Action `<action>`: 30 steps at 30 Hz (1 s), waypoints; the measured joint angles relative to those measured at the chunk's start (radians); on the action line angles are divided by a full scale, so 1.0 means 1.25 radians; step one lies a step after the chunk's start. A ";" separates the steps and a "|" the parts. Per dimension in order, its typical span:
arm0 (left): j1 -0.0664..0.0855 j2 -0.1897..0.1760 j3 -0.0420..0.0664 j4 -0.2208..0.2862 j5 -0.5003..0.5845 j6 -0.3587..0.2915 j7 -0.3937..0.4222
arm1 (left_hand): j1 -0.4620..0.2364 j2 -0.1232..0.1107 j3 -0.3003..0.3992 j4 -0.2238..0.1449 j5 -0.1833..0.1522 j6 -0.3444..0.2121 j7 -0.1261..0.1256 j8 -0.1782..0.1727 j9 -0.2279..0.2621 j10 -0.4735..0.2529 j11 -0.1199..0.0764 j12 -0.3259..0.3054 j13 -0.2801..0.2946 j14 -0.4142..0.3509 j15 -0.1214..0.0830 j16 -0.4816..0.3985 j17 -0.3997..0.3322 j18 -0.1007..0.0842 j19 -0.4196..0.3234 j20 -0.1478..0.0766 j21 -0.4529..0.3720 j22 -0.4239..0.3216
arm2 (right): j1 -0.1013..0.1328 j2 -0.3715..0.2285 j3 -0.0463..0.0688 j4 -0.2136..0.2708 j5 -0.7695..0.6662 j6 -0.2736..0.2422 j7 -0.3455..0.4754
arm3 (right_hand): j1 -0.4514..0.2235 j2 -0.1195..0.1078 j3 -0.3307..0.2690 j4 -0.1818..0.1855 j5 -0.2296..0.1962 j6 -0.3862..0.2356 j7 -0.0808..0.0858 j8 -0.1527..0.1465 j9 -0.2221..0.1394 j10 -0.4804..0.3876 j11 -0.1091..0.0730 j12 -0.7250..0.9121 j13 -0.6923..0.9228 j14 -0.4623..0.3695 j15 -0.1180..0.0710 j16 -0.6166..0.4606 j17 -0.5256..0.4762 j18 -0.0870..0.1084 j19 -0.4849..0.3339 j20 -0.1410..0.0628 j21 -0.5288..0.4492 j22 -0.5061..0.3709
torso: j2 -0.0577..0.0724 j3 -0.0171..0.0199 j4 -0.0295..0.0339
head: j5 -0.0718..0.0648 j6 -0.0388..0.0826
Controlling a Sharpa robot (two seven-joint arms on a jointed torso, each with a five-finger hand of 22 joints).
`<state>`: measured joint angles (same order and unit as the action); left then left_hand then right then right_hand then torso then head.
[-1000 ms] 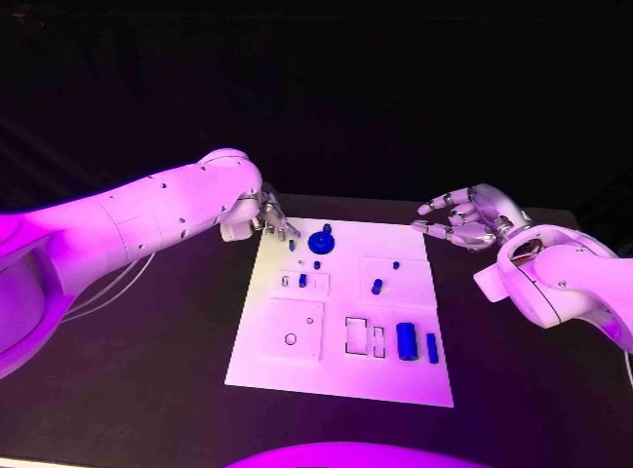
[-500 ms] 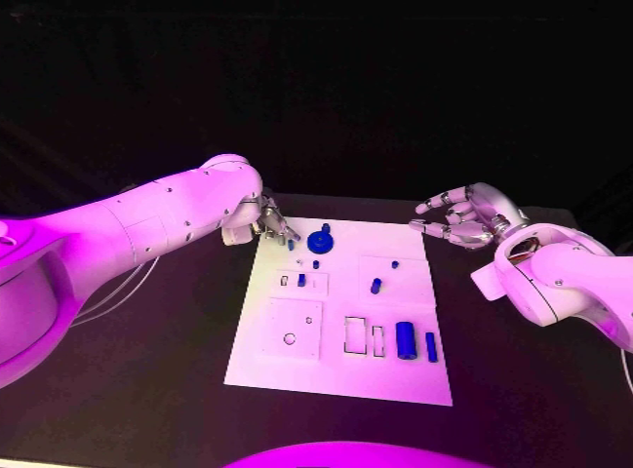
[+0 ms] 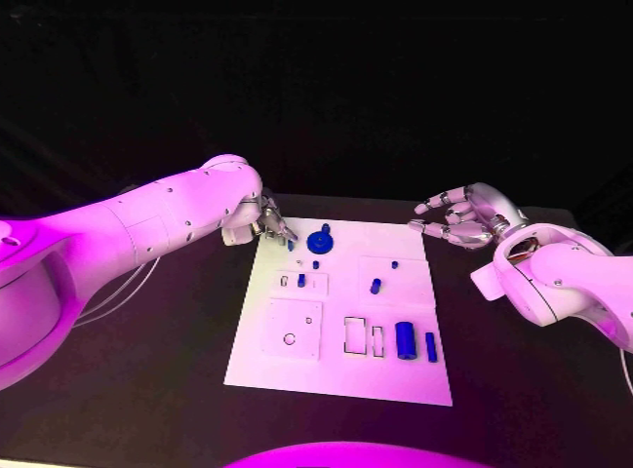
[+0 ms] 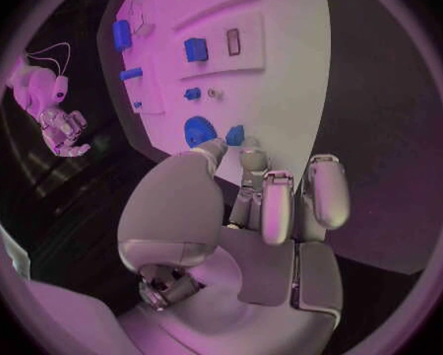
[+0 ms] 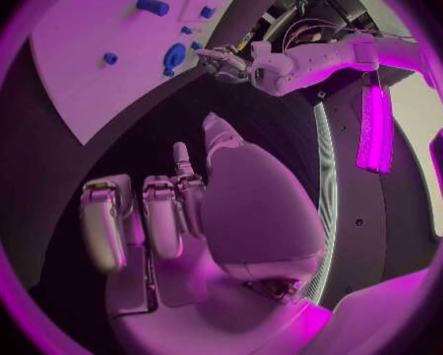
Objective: Assemble the parts on the task board
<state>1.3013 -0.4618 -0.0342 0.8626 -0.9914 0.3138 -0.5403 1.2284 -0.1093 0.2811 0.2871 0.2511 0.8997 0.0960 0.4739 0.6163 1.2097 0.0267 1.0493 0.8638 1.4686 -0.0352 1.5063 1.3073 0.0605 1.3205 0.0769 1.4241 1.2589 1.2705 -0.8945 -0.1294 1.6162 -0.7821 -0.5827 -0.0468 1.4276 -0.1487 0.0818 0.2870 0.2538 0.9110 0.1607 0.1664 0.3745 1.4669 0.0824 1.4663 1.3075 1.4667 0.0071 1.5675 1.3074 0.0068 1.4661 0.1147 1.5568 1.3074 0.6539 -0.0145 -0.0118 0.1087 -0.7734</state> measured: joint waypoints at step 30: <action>0.000 0.003 0.001 -0.010 0.011 0.008 0.012 | 0.138 -0.021 0.174 -0.047 -0.003 0.005 0.000 0.006 -0.004 0.005 -0.009 -0.001 -0.005 -0.003 -0.003 0.015 0.001 0.000 0.004 -0.004 0.000 0.012 | 0.000 0.001 0.000 0.000 0.000 0.000 0.000 | -0.003 0.003 0.002 0.002 0.000 0.000 0.000 0.000 0.000 0.000 0.000 0.000 0.000 0.000 0.000 0.000 0.001 0.000 0.000 0.000 0.000 0.000 | 0.000 -0.0004 0.0001 | 0.002 -0.005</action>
<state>1.3019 -0.4579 -0.0329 0.8496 -0.9779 0.3234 -0.5253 1.4014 -0.1350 0.4985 0.2288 0.2473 0.9065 0.0960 0.4817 0.6108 1.2160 0.0150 1.0485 0.8579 1.4648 -0.0390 1.5253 1.3080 0.0605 1.3259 0.0714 1.4241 1.2741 1.2705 -0.8928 -0.1295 1.6156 -0.7822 -0.5827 -0.0468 1.4238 -0.1448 0.0845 0.2897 0.2538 0.9110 0.1607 0.1663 0.3745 1.4669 0.0824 1.4663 1.3074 1.4667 0.0071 1.5675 1.3081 0.0068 1.4661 0.1147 1.5568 1.3080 0.6544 -0.0150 -0.0117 0.1114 -0.7801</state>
